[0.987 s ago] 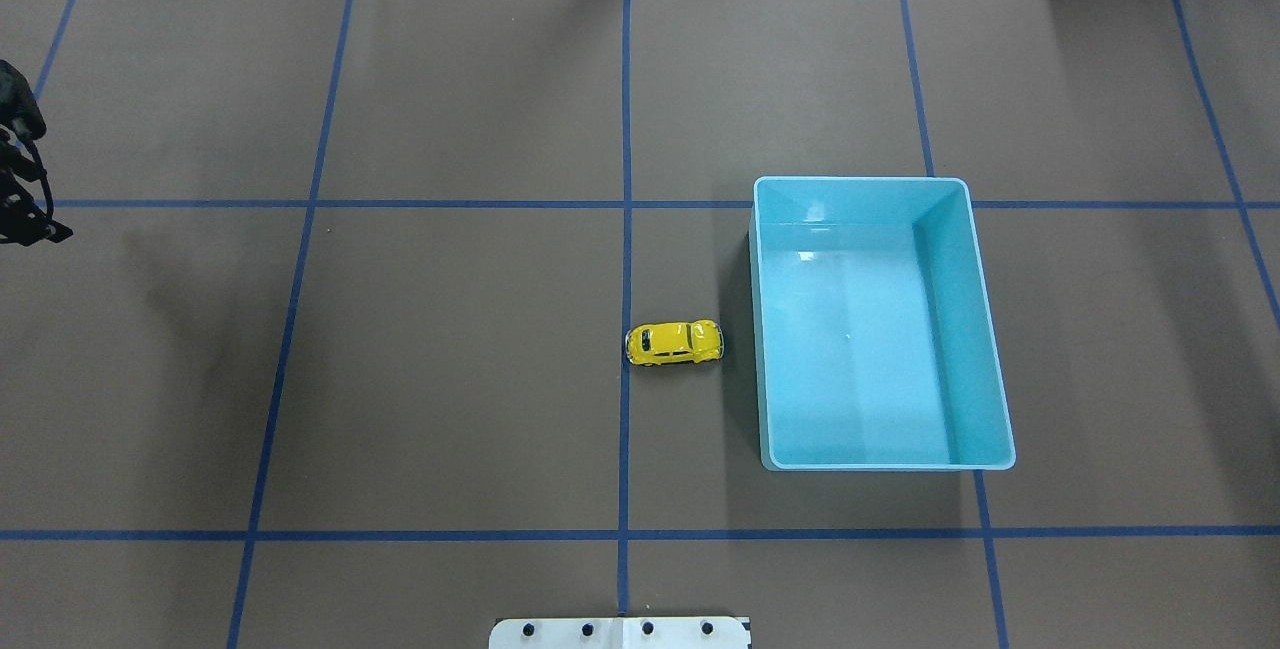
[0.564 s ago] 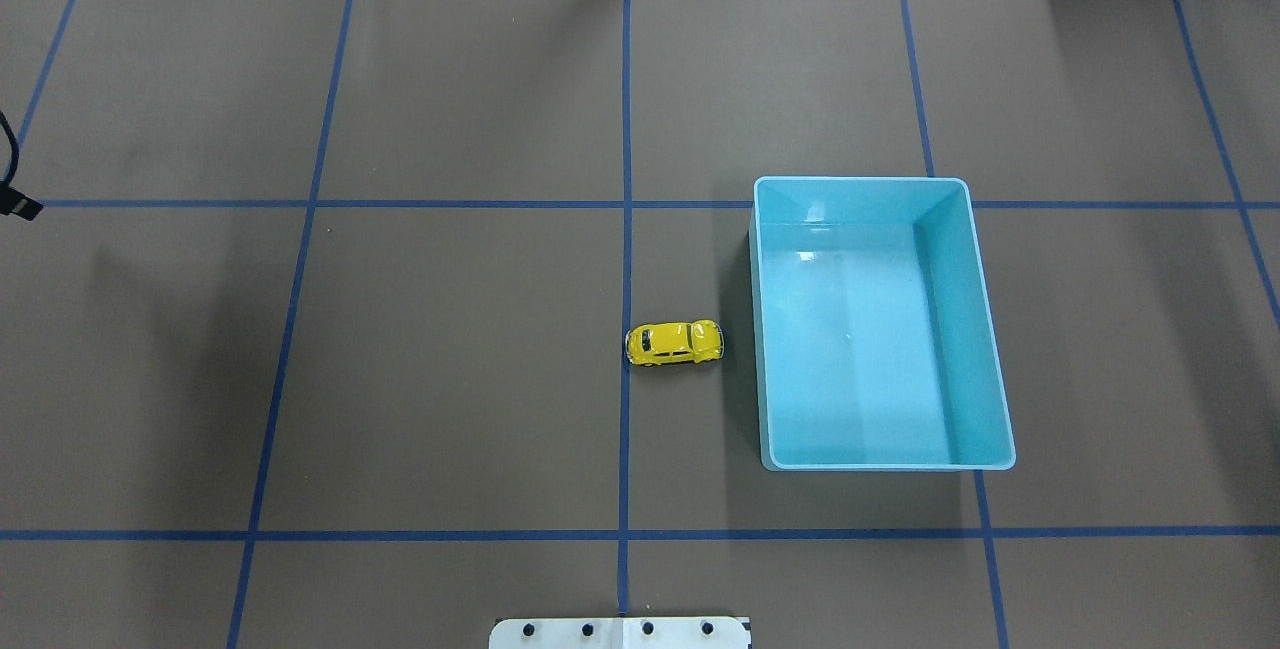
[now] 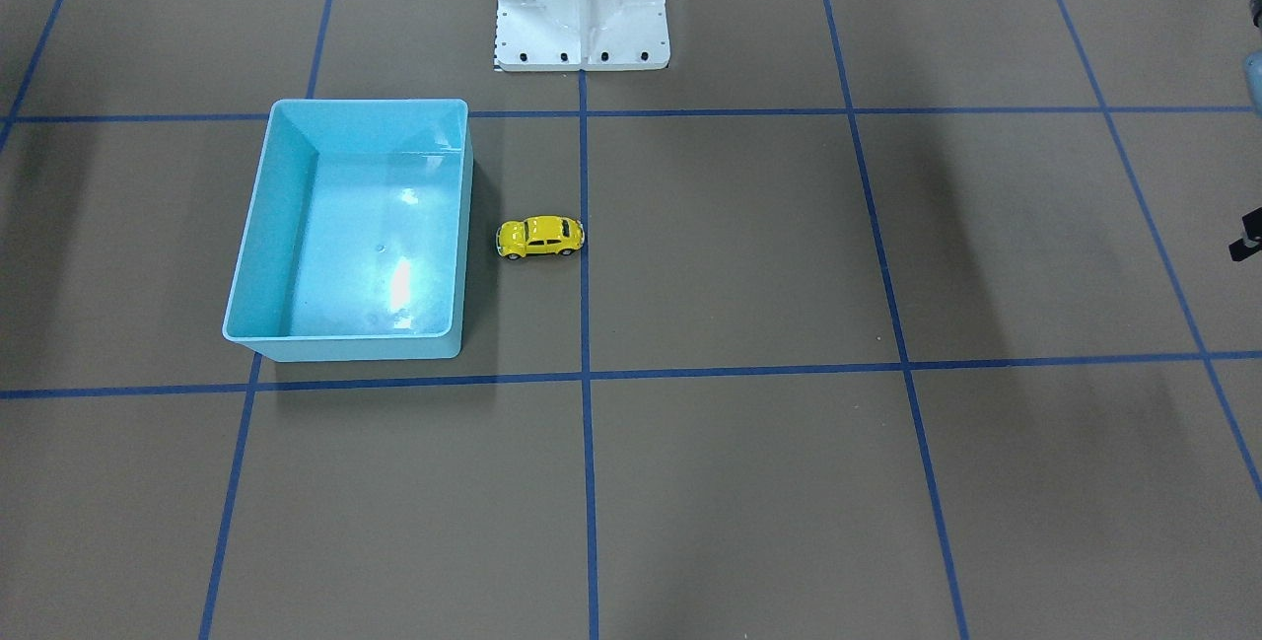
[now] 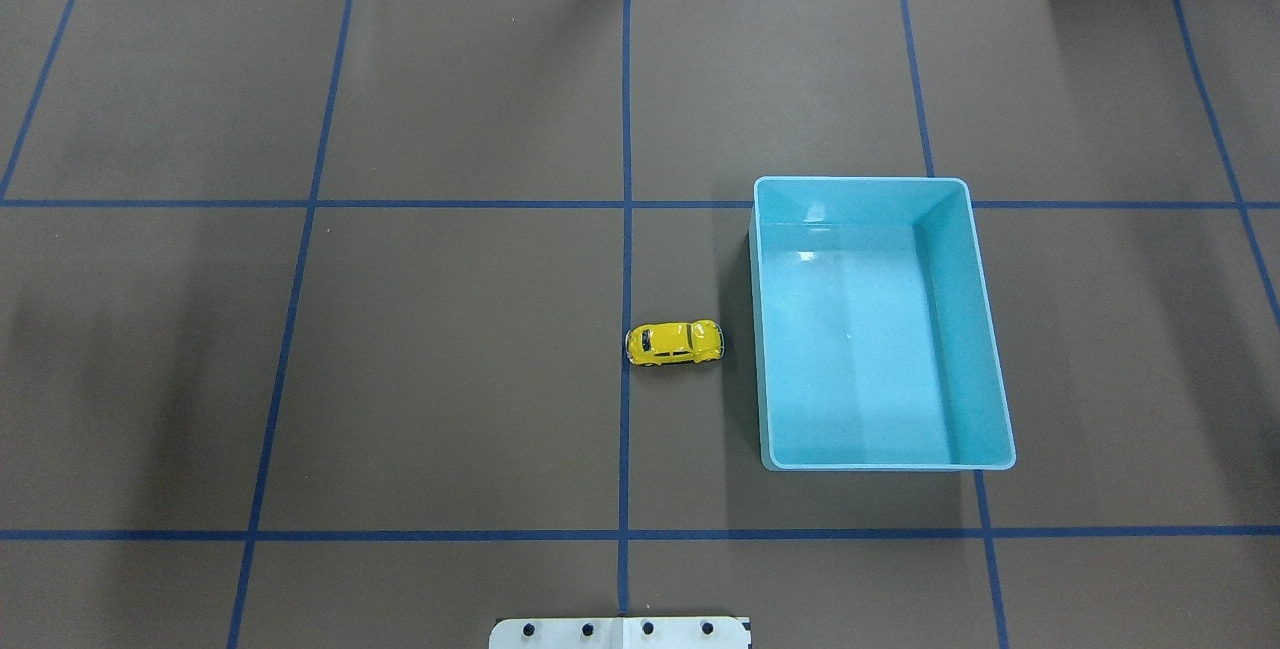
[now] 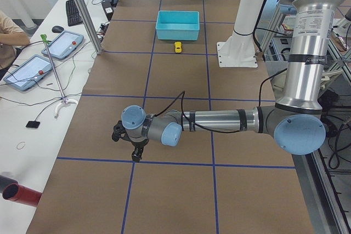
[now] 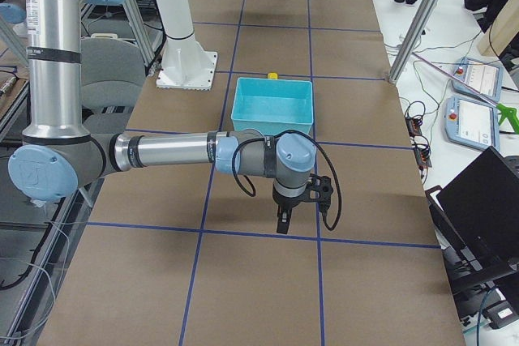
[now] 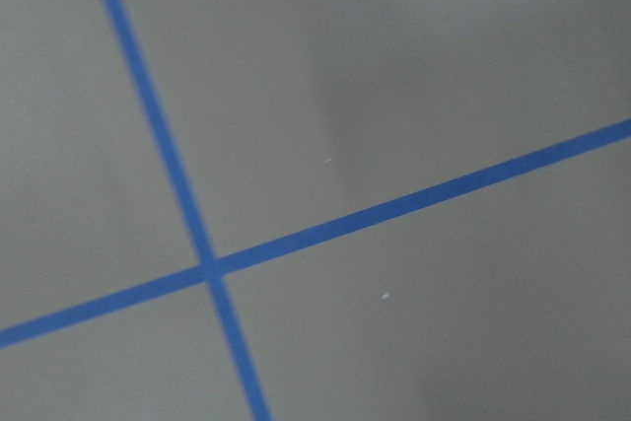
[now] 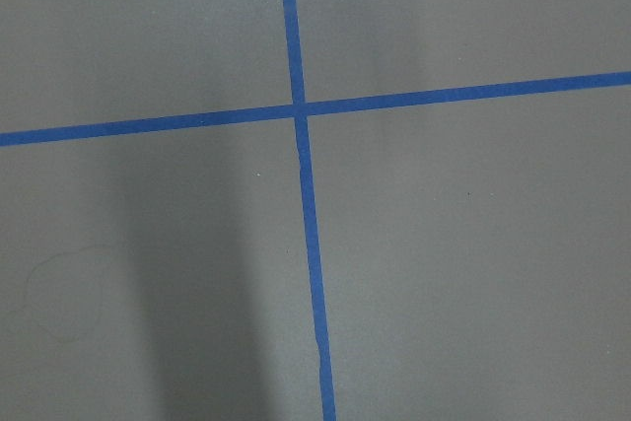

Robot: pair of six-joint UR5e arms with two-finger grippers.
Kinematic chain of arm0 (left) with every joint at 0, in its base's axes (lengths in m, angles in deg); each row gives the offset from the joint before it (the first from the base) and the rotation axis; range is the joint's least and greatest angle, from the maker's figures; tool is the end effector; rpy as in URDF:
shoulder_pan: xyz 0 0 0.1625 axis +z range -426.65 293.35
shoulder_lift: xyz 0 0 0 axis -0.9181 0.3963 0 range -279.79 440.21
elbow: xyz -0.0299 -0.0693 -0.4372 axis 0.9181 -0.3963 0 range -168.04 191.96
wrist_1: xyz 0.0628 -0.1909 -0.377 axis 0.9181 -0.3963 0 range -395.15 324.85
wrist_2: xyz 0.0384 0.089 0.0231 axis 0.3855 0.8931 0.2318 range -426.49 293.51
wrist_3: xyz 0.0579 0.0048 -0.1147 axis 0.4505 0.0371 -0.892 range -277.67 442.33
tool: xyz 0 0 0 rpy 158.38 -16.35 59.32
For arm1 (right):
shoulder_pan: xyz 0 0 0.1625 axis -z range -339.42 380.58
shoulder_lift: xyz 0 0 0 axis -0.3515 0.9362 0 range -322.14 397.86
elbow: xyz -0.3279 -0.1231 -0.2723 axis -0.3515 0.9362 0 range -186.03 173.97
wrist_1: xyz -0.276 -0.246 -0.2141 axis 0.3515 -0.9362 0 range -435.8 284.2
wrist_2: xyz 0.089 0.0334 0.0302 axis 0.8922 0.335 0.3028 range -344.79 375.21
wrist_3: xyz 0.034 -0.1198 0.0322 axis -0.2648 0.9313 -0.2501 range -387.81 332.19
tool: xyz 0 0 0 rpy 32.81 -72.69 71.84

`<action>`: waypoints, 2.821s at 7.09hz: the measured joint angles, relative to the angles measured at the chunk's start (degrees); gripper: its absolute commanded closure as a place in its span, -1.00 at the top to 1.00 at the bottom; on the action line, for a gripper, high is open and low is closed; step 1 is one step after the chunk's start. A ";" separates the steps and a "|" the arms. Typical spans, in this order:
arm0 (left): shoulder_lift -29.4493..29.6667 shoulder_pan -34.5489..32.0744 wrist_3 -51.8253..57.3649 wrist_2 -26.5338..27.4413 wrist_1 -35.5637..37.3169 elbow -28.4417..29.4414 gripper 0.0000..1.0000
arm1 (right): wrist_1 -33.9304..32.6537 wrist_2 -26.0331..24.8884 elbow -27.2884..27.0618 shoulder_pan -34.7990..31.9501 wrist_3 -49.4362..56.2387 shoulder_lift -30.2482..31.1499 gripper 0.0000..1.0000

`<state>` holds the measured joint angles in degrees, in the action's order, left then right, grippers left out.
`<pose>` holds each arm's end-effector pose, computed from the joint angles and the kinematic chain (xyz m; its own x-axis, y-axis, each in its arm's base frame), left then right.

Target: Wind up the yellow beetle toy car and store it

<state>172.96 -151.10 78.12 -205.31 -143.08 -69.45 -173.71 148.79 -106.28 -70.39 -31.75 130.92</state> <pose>0.0159 -0.5413 0.7089 0.6454 0.1486 -0.7493 -0.0473 0.9868 0.1549 0.0527 -0.4767 0.6492 0.7213 0.0896 0.6868 -0.0666 0.9960 -0.0600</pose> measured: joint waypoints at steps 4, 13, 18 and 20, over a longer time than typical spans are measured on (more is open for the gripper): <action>-3.80 -8.53 0.37 -4.55 18.09 -8.77 1.00 | -13.03 0.39 -4.86 1.65 0.04 -8.98 1.00; -3.23 -9.51 1.47 4.78 19.70 -9.02 1.00 | -16.07 -18.99 -13.80 50.72 5.10 -42.37 1.00; -3.35 -9.51 1.48 4.69 19.77 -9.03 1.00 | 7.33 -25.07 5.31 60.75 19.75 -44.53 1.00; -3.31 -9.51 1.48 4.69 19.77 -9.03 1.00 | 9.43 -25.00 6.73 62.89 19.29 -43.09 1.00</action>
<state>169.64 -160.61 79.60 -200.61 -123.31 -78.48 -164.28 123.79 -99.55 -7.50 -12.45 87.83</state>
